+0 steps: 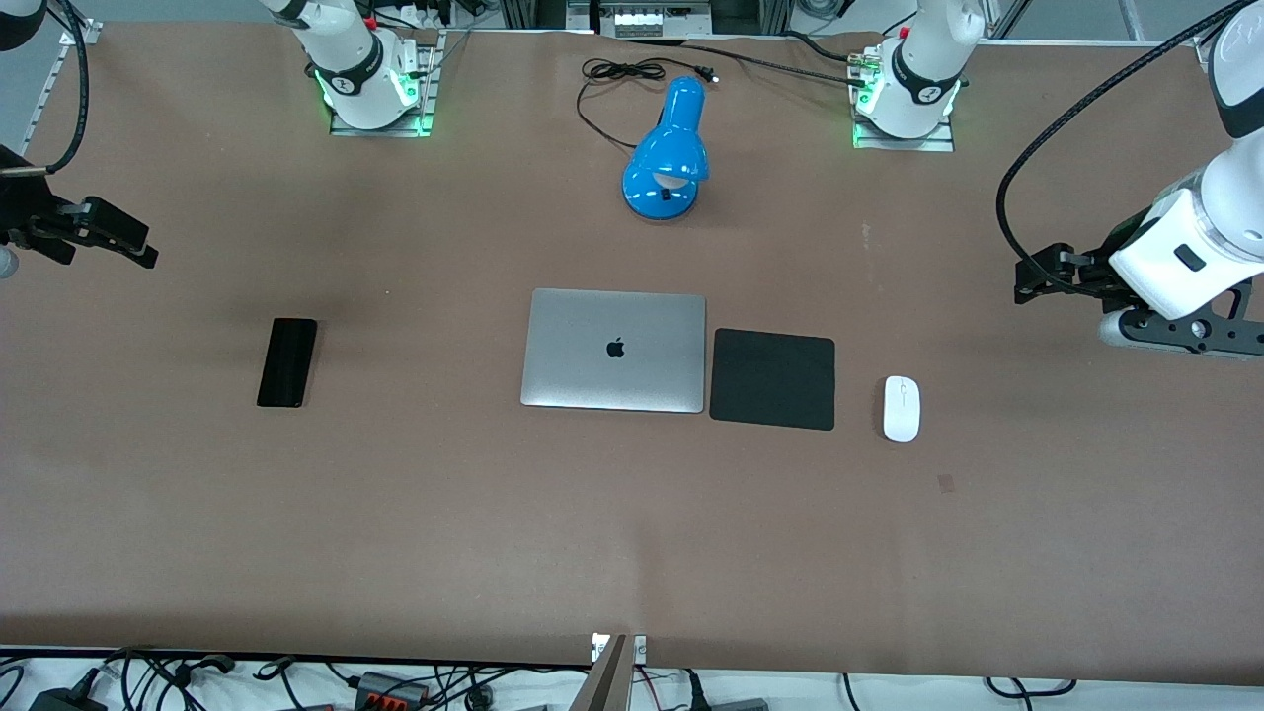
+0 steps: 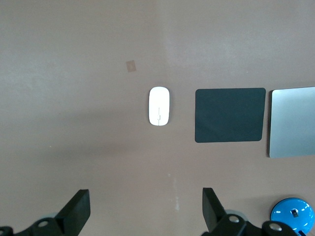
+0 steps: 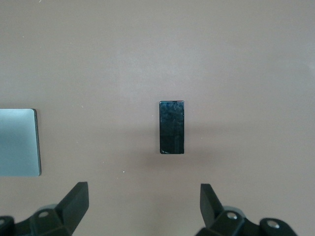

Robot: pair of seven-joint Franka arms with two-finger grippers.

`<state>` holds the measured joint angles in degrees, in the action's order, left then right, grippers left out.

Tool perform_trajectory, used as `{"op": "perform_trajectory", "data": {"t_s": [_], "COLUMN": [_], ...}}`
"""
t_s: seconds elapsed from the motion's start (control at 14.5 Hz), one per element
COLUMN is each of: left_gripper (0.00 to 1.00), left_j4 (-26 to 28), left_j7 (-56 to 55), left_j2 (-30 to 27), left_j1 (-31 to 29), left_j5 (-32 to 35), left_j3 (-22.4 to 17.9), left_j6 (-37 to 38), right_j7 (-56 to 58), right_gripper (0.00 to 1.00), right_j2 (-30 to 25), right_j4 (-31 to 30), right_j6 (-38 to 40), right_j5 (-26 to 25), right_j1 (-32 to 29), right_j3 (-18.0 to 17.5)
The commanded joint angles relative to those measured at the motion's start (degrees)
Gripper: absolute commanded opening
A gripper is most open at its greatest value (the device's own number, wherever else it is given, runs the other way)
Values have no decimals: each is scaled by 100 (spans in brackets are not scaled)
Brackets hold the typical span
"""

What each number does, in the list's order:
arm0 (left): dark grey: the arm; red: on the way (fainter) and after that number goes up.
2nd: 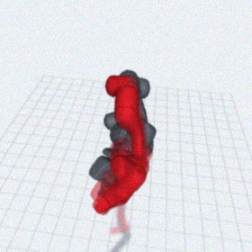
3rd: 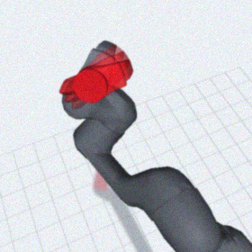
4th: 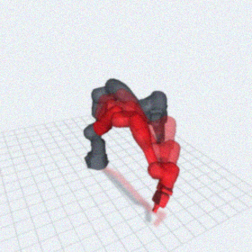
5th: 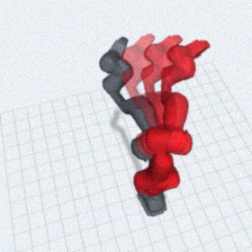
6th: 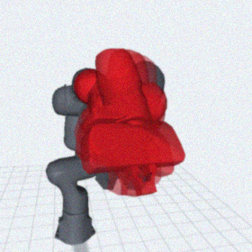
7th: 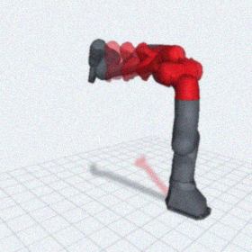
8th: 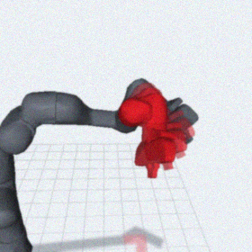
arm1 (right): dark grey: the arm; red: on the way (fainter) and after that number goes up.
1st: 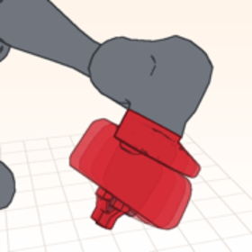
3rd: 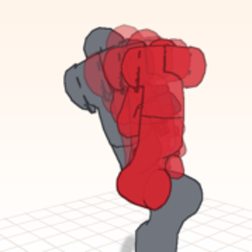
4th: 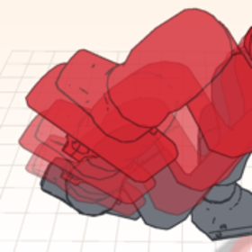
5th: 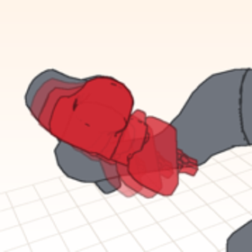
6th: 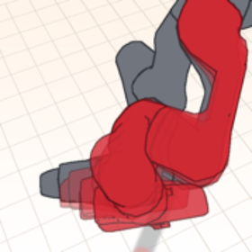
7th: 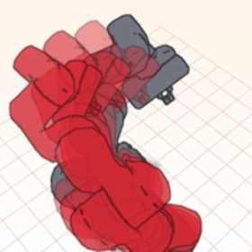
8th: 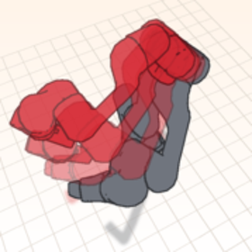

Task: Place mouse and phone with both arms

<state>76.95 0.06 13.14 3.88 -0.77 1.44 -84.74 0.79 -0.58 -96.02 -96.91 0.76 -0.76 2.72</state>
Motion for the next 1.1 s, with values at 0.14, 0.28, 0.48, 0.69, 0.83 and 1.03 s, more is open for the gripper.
{"op": "perform_trajectory", "data": {"t_s": [0.14,0.28,0.48,0.69,0.83,1.03], "left_gripper": [100,100,100,100,100,100], "left_j4": [497,409,216,163,162,442], "left_j7": [38,73,99,117,126,126], "left_j2": [-418,-331,-128,458,775,1338], "left_j1": [-19,-10,7,7,16,69], "left_j5": [138,112,121,51,24,42], "left_j3": [-12,-47,-56,-56,-12,14], "left_j6": [-42,-42,-7,-25,-252,-1428], "right_j7": [62,70,9,62,18,-26], "right_gripper": [100,100,100,100,100,100], "right_j2": [-38,-29,76,260,497,848], "right_j4": [66,66,58,22,-4,-170], "right_j6": [93,93,67,84,14,-389], "right_j5": [-85,-85,-76,-111,-330,-471], "right_j1": [-20,-20,-12,-3,-3,6], "right_j3": [-26,-26,-35,-35,-43,-43]}}
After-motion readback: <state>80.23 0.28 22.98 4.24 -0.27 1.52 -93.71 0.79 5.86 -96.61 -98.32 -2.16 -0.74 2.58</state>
